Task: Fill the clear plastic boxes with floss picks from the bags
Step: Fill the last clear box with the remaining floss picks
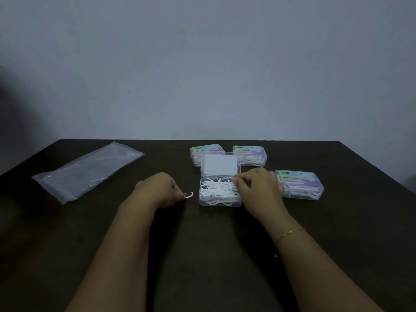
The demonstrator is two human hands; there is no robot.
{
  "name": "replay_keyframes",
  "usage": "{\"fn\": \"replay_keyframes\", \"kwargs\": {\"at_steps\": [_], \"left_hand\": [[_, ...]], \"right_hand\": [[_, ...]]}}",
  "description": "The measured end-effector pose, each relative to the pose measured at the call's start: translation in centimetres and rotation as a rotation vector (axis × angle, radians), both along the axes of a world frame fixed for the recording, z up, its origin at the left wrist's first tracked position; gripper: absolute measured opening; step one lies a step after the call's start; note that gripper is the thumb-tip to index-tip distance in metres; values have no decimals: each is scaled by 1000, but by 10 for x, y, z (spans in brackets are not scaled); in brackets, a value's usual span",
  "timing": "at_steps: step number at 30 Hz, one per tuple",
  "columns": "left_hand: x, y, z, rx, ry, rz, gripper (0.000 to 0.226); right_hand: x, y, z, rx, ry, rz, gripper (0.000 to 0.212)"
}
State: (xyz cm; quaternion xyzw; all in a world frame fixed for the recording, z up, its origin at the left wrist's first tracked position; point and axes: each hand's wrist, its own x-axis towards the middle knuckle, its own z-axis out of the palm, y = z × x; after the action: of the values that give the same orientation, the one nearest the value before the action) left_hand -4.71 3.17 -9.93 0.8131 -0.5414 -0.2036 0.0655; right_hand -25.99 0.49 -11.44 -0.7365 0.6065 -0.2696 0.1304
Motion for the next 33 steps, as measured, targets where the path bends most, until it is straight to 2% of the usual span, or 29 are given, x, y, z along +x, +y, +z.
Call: {"fn": "replay_keyframes", "kwargs": {"at_steps": [7,14,20,25,29,31,33], "left_hand": [[-9,0,1,24,-110,34,32],[-8,0,0,-17,-100,51,31],[-3,5,7,88,-153,52,24],[-6,6,6,90,-129,44,30],[-11,9,9,-47,-85,65,17],[-16,9,12,-233,-9,53,8],[-24,12,13,-453,75,1,11]], "right_hand": [[-1,1,3,-9,-68,-15,25],[-1,2,6,-11,-103,-24,25],[0,4,7,-13,-103,-4,25],[0,4,9,-10,-116,4,25],[-3,3,8,-22,-160,-19,23],[-4,3,9,-28,-188,-27,23],[-4,3,9,-26,-196,-29,23]]}}
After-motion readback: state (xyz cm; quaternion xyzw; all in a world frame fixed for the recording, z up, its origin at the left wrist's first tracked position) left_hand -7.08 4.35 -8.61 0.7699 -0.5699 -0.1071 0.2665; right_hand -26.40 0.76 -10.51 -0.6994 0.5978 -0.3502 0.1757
